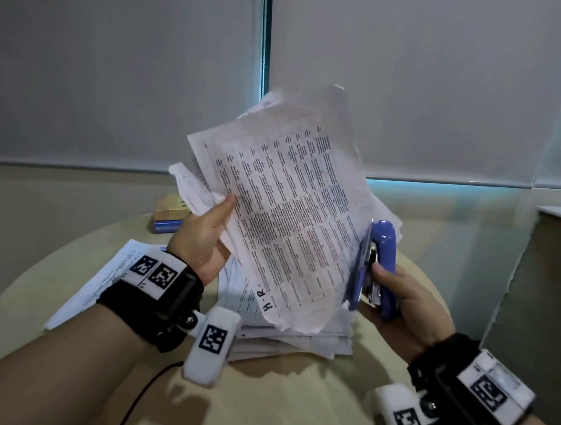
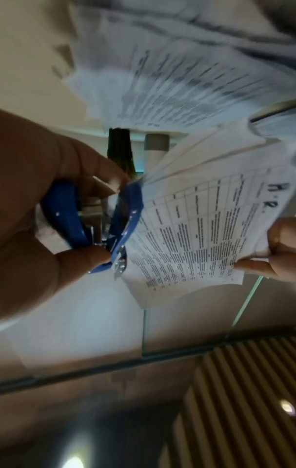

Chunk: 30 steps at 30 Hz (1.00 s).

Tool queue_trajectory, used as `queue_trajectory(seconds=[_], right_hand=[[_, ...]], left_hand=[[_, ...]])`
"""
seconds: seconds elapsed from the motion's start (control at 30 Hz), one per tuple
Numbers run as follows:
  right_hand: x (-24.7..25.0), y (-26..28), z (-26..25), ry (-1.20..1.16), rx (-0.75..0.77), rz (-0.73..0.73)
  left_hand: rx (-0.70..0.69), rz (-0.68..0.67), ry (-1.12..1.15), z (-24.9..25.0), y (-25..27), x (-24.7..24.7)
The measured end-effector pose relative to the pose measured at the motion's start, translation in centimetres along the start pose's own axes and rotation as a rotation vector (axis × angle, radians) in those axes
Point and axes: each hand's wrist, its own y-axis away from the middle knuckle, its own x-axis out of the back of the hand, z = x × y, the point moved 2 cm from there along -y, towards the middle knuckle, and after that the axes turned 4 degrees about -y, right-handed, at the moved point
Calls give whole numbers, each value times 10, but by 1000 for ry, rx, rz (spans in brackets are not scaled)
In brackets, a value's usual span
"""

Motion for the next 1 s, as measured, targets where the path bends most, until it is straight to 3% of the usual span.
queue_trajectory(seconds=[0.07, 0.13, 0.23, 0.27, 0.33, 0.47, 0.63, 0.73, 0.9, 1.0], right_hand=[[5, -4, -13, 79, 92, -11], [14, -4, -31, 204, 190, -4], [18, -2, -59, 455, 295, -63], [14, -3, -66, 528, 327, -95], [1, -8, -76, 687, 360, -182], [-26, -12, -83, 915, 266, -376], [-44, -9, -90, 860, 250, -466], [-38, -12, -90, 899, 336, -334], [-39, -6, -91, 1384, 657, -91], [-47, 0, -88, 1458, 802, -40]], left_hand=[[24, 2, -56, 5, 2, 10], [-22, 92, -211, 15, -1, 24], [-335, 245, -704, 43, -9, 36], [-460, 205, -886, 53, -9, 30], [-636, -26, -1210, 63, -7, 4], [-576, -428, -1674, 55, -9, -68], [-357, -689, -1542, 47, -34, -94], [-259, -680, -1462, 47, -42, -86], [-94, -678, -1266, 46, -38, -74], [-44, -655, -1211, 49, -35, -77]])
